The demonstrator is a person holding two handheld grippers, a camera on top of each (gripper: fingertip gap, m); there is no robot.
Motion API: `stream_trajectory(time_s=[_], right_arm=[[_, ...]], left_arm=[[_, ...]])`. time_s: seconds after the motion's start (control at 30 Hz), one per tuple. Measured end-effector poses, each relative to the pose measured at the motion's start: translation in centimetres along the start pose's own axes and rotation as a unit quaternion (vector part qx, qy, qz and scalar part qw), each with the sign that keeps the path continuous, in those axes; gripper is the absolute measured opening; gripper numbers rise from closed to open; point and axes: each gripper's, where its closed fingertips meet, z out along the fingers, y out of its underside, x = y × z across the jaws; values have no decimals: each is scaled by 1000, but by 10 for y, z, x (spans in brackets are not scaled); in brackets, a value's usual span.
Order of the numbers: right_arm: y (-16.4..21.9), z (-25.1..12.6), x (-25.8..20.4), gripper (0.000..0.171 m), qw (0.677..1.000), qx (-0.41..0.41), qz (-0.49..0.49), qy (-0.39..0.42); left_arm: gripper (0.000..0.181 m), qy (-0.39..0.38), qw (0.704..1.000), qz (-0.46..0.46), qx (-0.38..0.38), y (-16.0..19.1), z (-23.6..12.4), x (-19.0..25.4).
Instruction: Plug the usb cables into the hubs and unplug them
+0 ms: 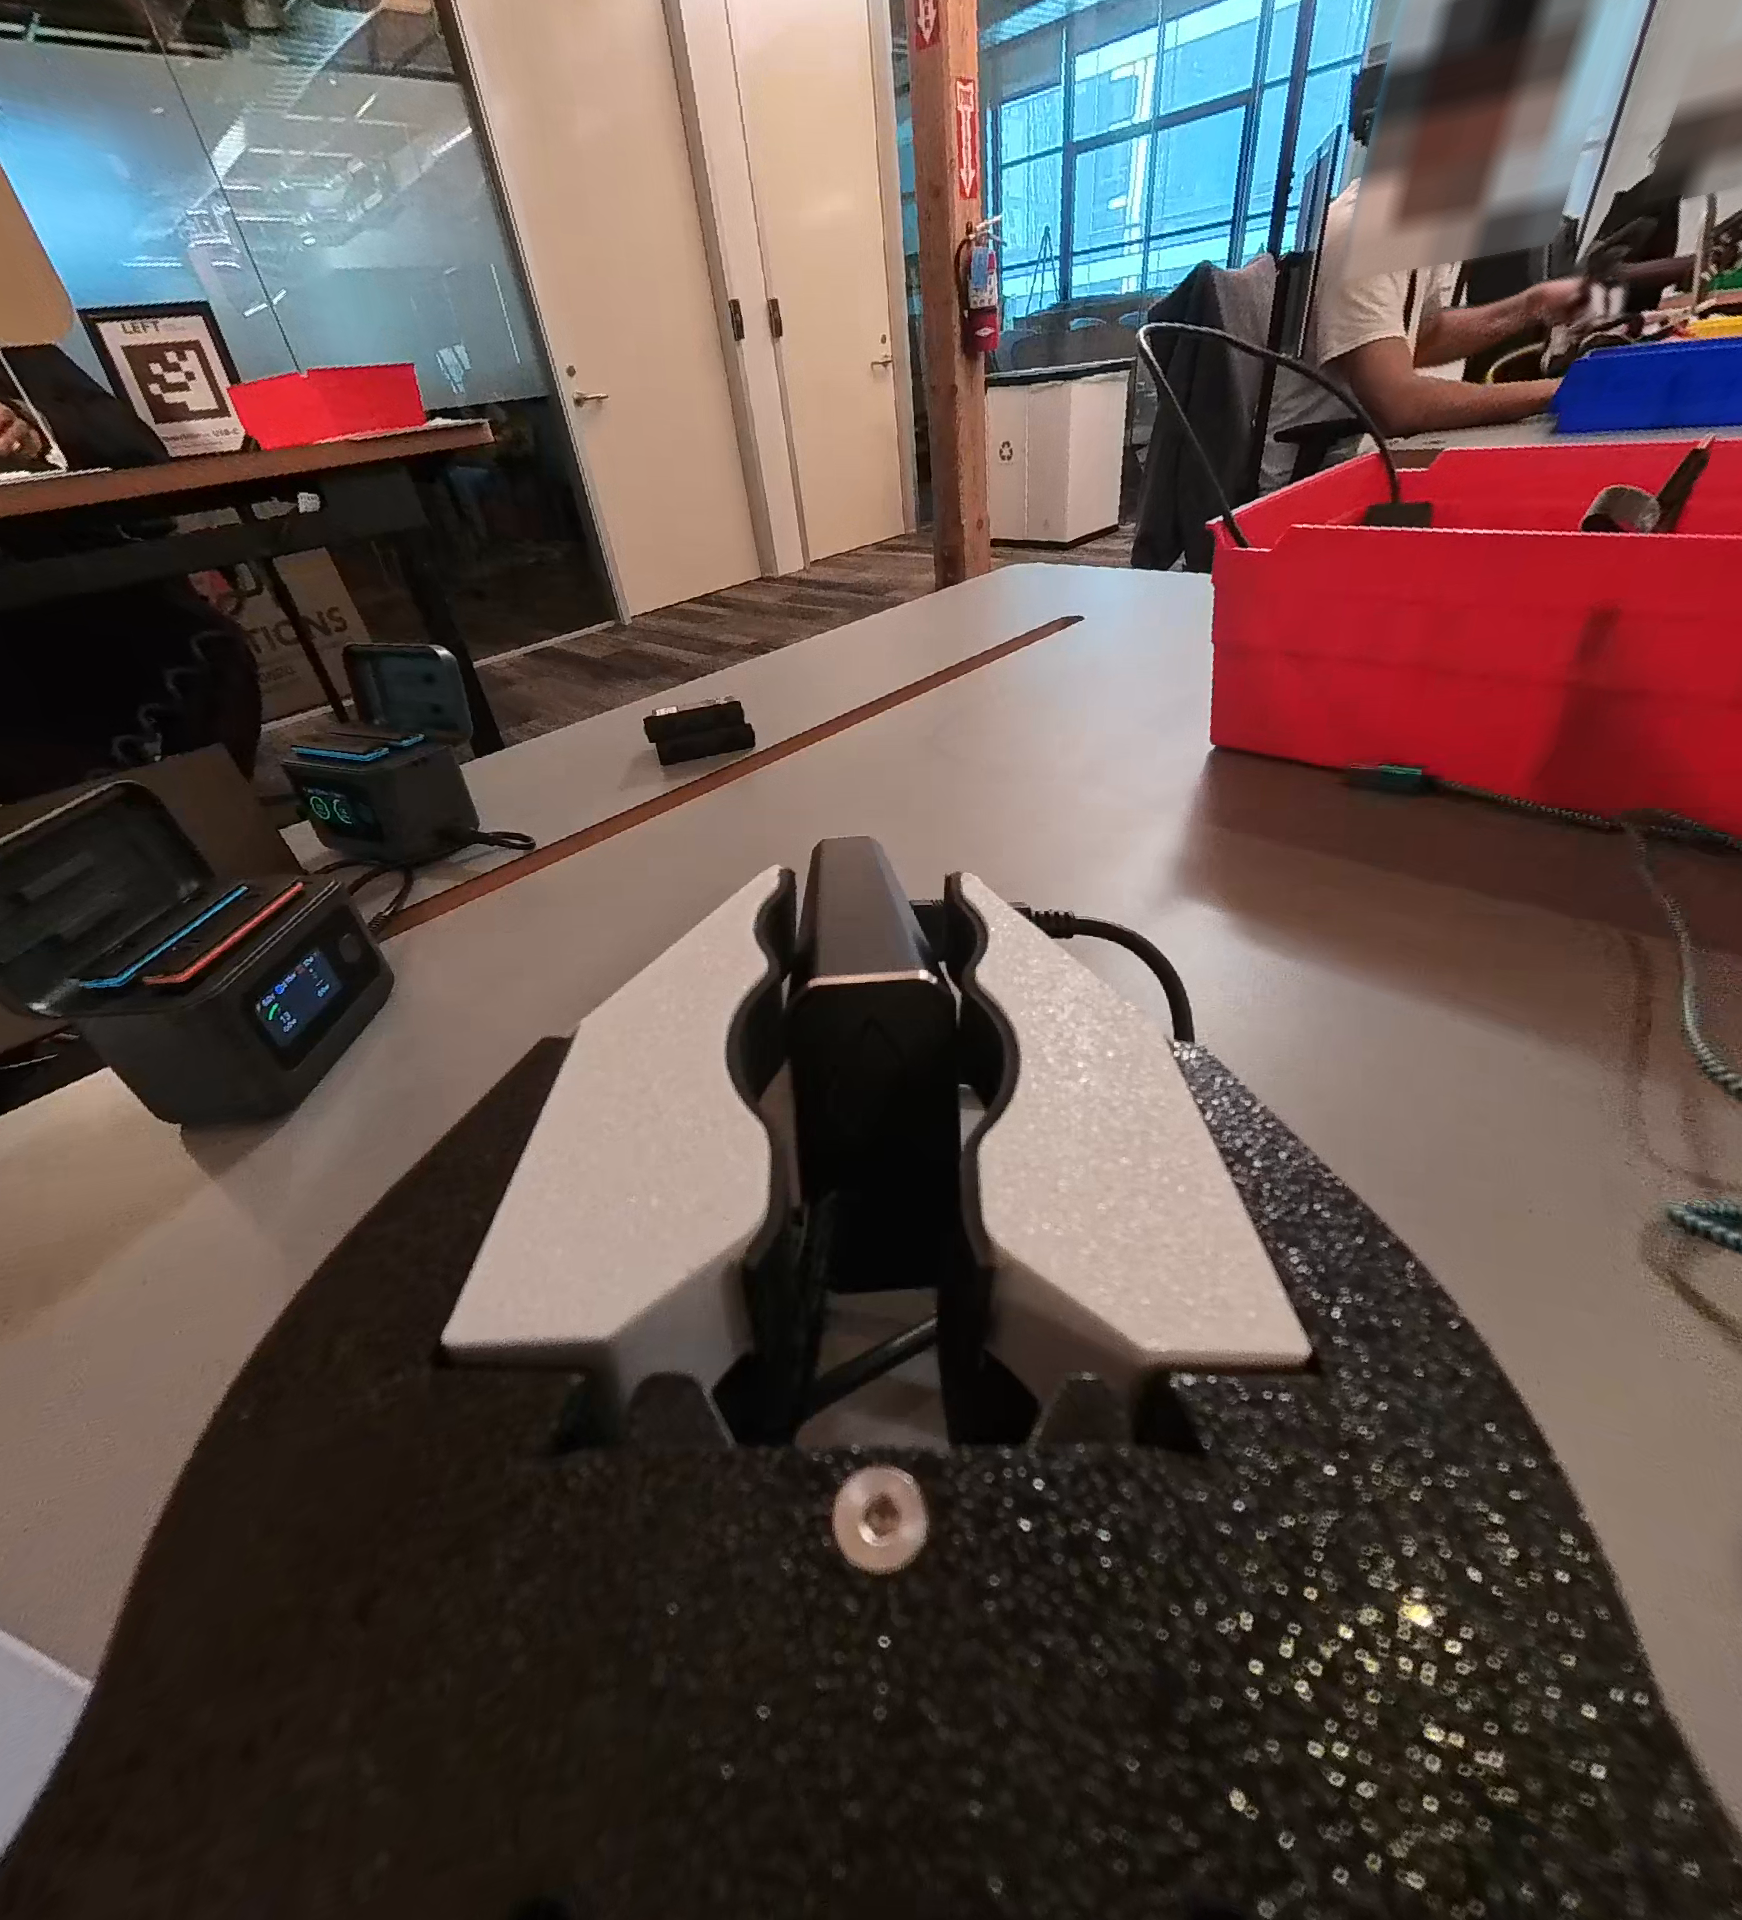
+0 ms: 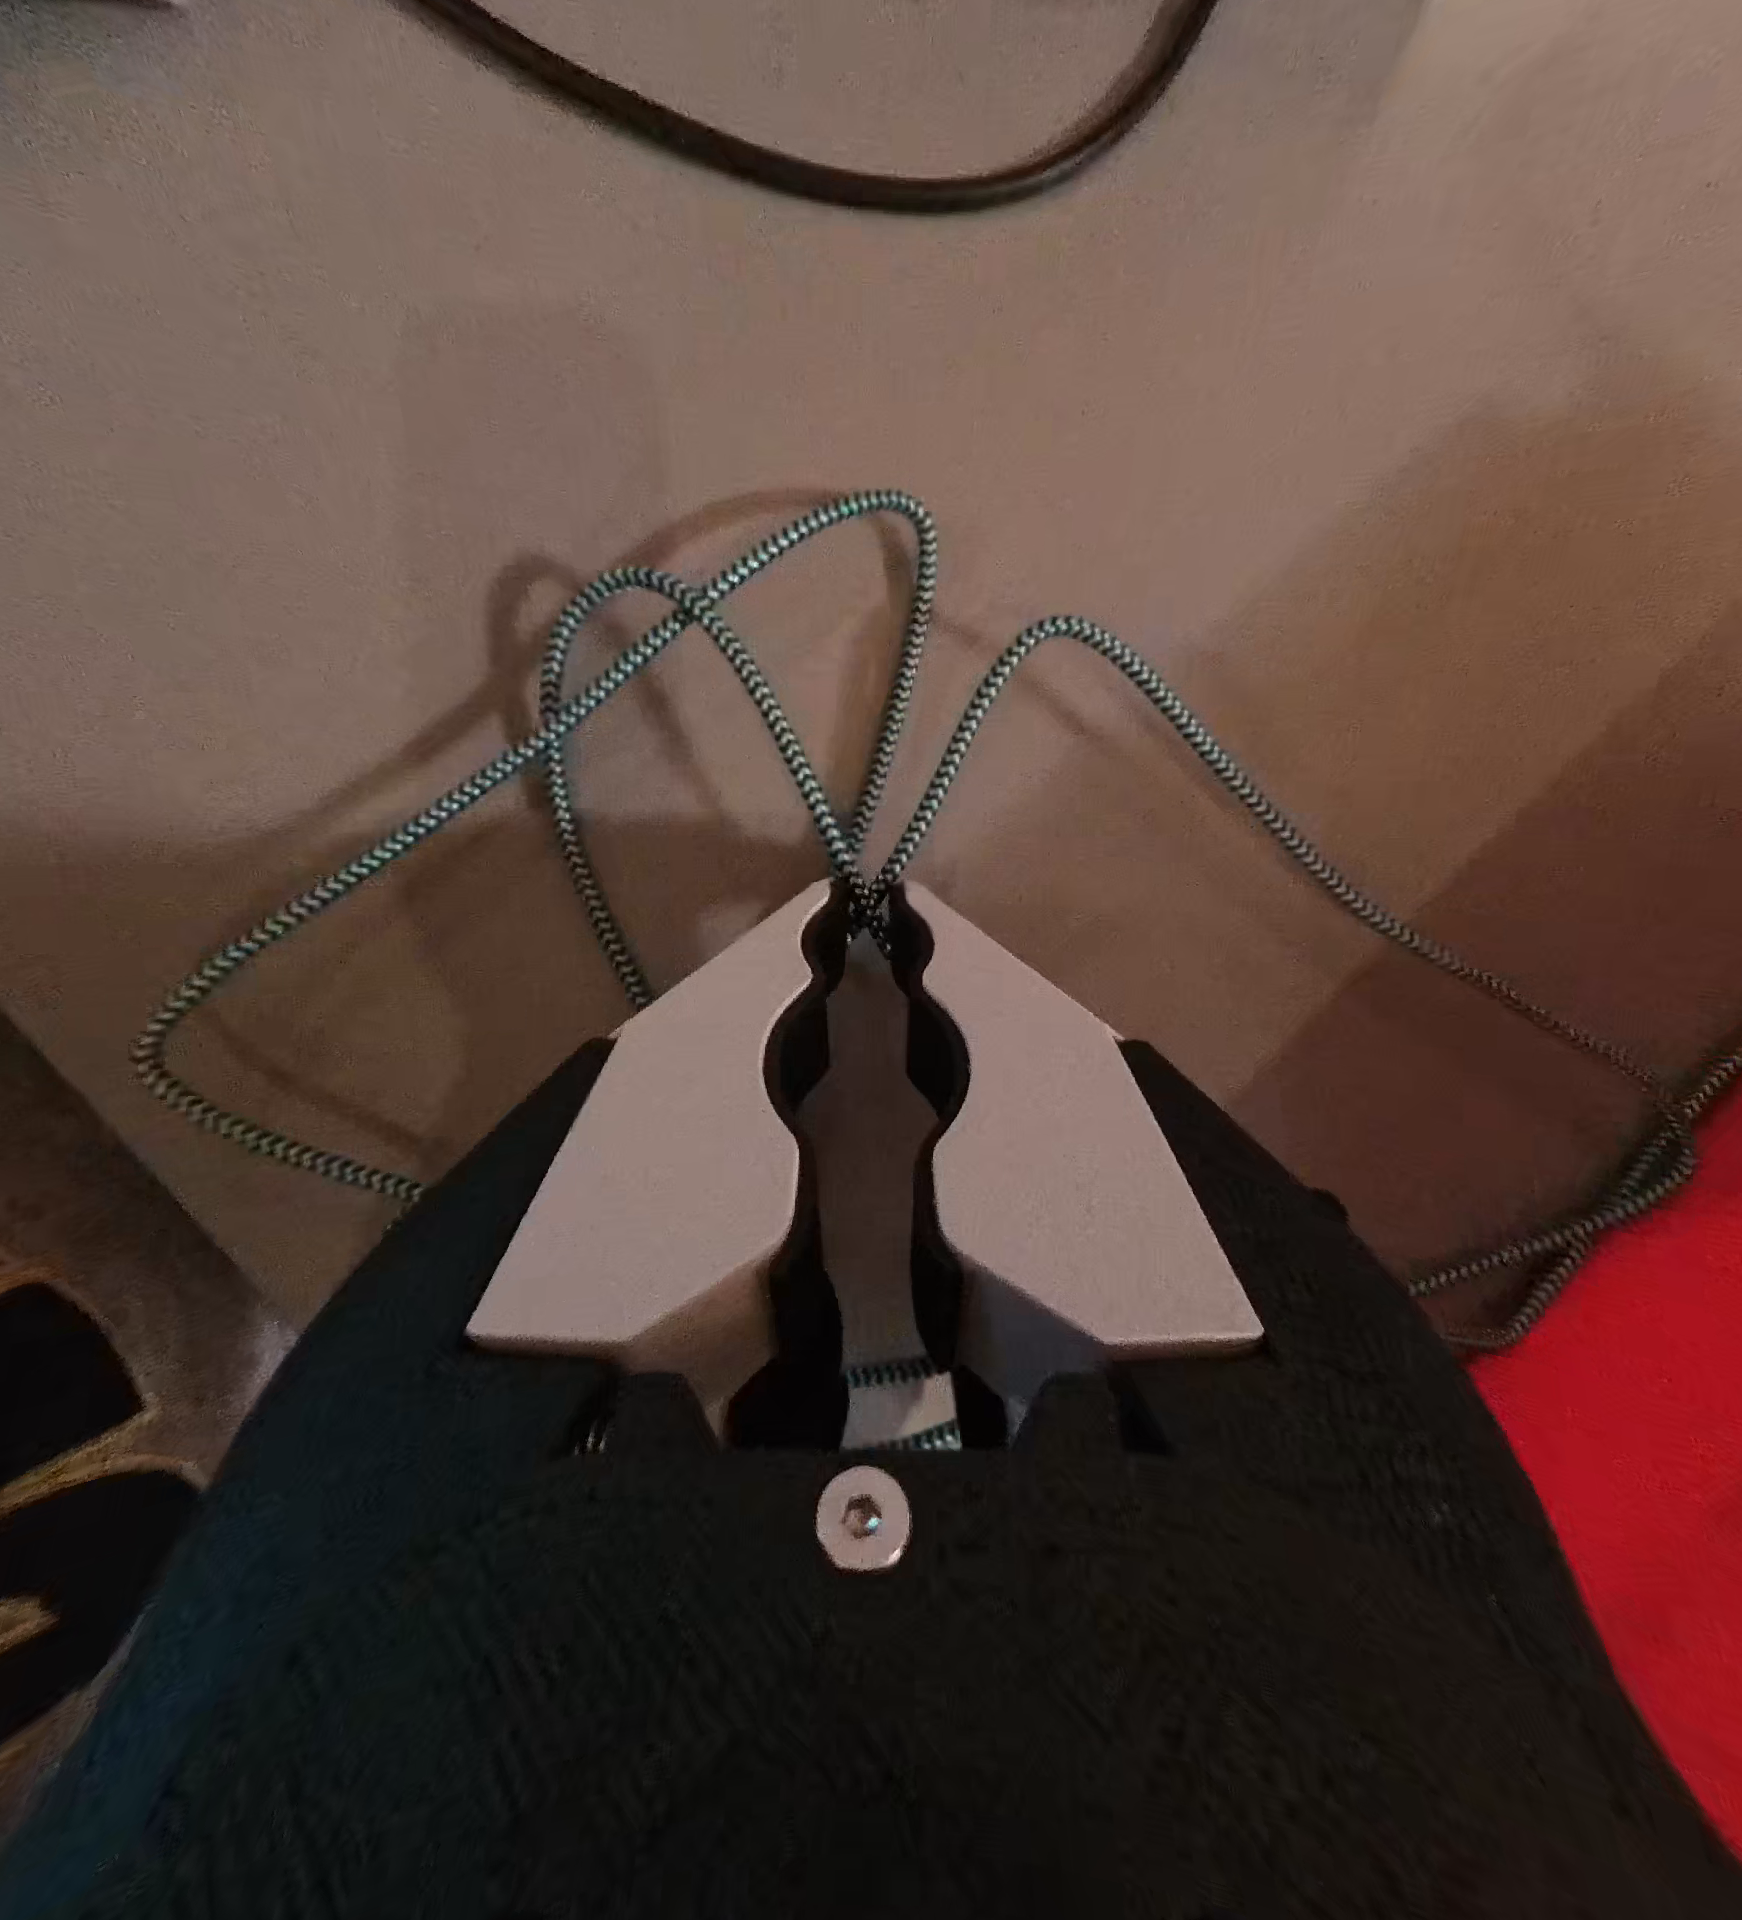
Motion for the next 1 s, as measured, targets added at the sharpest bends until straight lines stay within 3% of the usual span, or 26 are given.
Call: stream_trajectory(time_s=[0.07,0.23,0.47,0.67,0.8,1.0], right_arm=[[-7,-7,0,13,1000,25,10,-3],[-18,-33,2,58,993,86,75,-27],[30,-57,14,132,988,56,133,47],[67,-51,1,159,980,52,182,56],[56,-41,-1,160,980,79,176,42],[52,-19,-3,160,987,42,149,30]], left_arm=[[26,0,1000,1,0,0,0,0],[26,0,1000,1,0,0,0,0],[26,0,1000,4,0,0,0,1],[26,0,1000,1,-1,0,0,0],[26,0,1000,3,-1,0,0,1],[26,1,1000,4,-1,0,0,1]])
